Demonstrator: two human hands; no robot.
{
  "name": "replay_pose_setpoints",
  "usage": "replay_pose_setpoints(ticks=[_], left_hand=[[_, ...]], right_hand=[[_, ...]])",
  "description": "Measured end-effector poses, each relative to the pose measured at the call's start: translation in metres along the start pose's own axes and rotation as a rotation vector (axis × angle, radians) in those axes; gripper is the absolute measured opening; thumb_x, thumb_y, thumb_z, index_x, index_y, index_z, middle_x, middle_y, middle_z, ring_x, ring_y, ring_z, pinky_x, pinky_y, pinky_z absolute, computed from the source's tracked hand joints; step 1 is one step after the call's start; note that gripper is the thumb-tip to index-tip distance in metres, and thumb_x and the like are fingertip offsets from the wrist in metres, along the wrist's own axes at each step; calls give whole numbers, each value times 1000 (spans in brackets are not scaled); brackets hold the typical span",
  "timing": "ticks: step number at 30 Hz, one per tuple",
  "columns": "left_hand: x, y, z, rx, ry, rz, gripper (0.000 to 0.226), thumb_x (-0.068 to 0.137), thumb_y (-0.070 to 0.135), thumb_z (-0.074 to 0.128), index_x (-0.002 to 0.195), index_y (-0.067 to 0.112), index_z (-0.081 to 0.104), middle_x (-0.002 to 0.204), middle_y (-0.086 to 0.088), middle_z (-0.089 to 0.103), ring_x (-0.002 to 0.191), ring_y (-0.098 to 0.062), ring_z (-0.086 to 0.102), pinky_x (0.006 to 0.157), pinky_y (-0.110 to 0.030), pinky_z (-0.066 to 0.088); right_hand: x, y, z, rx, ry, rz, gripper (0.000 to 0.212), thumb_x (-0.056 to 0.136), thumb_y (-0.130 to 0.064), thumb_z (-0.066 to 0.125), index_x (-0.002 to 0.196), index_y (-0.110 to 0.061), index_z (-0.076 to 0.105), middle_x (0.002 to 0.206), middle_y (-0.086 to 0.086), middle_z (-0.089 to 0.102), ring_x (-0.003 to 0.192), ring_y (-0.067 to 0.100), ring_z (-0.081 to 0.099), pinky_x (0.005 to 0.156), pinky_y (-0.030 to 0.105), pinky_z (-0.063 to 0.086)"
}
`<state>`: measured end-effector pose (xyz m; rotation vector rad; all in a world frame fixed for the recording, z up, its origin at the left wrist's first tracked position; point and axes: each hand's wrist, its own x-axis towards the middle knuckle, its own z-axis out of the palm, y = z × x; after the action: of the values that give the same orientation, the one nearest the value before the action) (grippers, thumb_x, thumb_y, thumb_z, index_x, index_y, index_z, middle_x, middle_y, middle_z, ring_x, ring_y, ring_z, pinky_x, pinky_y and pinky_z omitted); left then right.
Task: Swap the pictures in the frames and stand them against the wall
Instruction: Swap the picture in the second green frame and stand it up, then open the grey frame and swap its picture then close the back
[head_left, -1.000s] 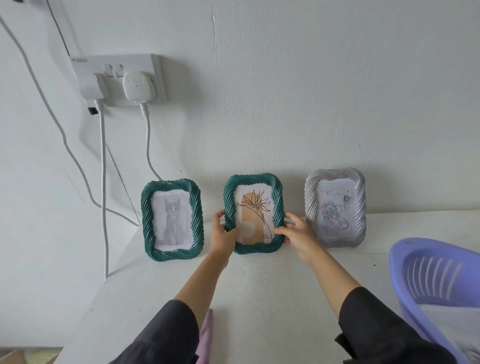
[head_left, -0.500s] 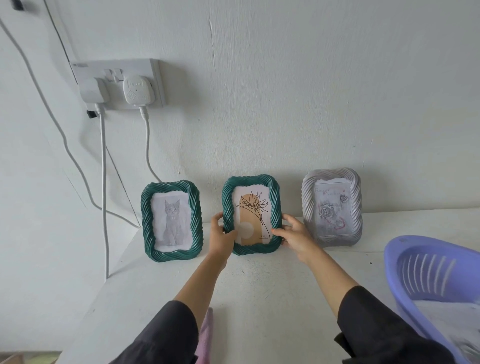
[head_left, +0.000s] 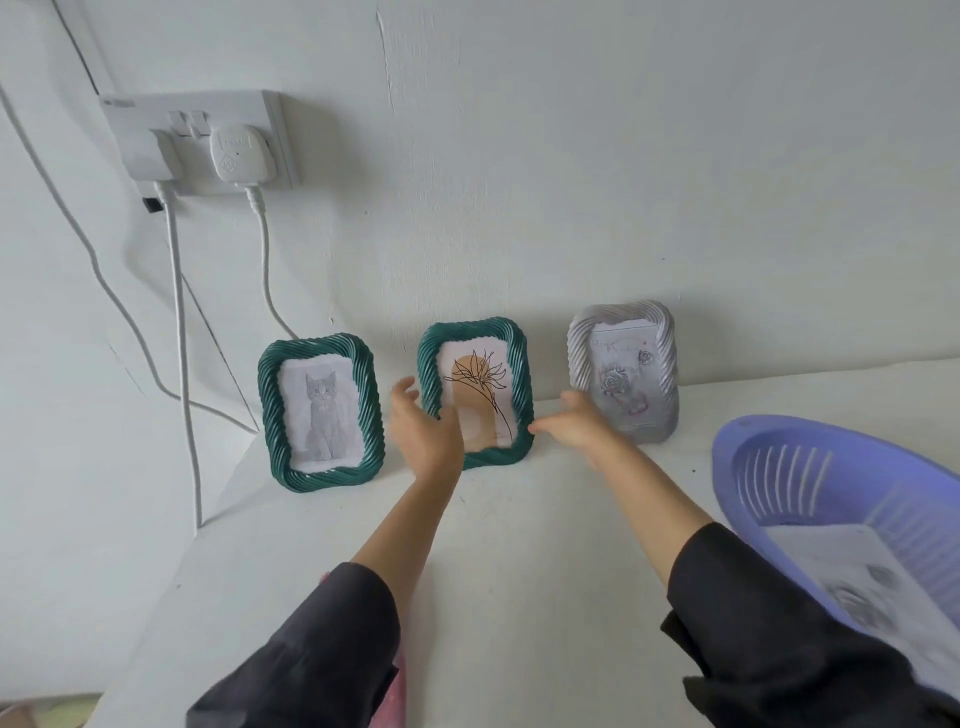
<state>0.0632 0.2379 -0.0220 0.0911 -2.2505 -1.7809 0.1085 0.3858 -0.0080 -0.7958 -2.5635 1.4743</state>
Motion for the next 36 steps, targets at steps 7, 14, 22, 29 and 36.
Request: replay_pose_setpoints(ticks=[7,14,22,29,36], left_hand=[[-41,46,40,-115,-112,290,48,81,-2,52,126,12,44,106,0,51,101,-15,49,85,-24,41],[-48,60,89,-6,-476,257,74,82,-3,57,144,16,21,132,-13,39,127,-26,38,103,-32,33],[-45,42,121,222,-628,86,90,85,-5,52,147,39,6,151,-16,14,136,-30,22,105,-47,31],[-43,26,131,46,-581,14,70,85,-20,37,138,25,31,83,-4,47,67,-16,48,46,-17,40],[-42,25,126,75,-488,67,68,83,-16,35,134,29,40,72,-5,48,64,-20,44,49,-22,37]], right_hand=[[-20,-45,-84,138,276,-269,47,79,-5,62,123,-9,48,117,10,56,100,22,53,83,28,42],[20,5,-168,-68,320,-327,37,73,1,64,108,-12,55,101,3,51,92,17,49,74,23,35],[52,71,-176,16,-71,-314,40,76,13,63,102,-15,51,112,6,46,108,18,47,66,26,46],[66,80,-176,-3,-204,-299,34,80,9,61,95,-17,45,100,13,54,85,17,53,62,23,42],[63,79,-170,39,-121,-346,33,77,14,61,75,-16,47,68,8,53,37,-4,53,39,8,40]])
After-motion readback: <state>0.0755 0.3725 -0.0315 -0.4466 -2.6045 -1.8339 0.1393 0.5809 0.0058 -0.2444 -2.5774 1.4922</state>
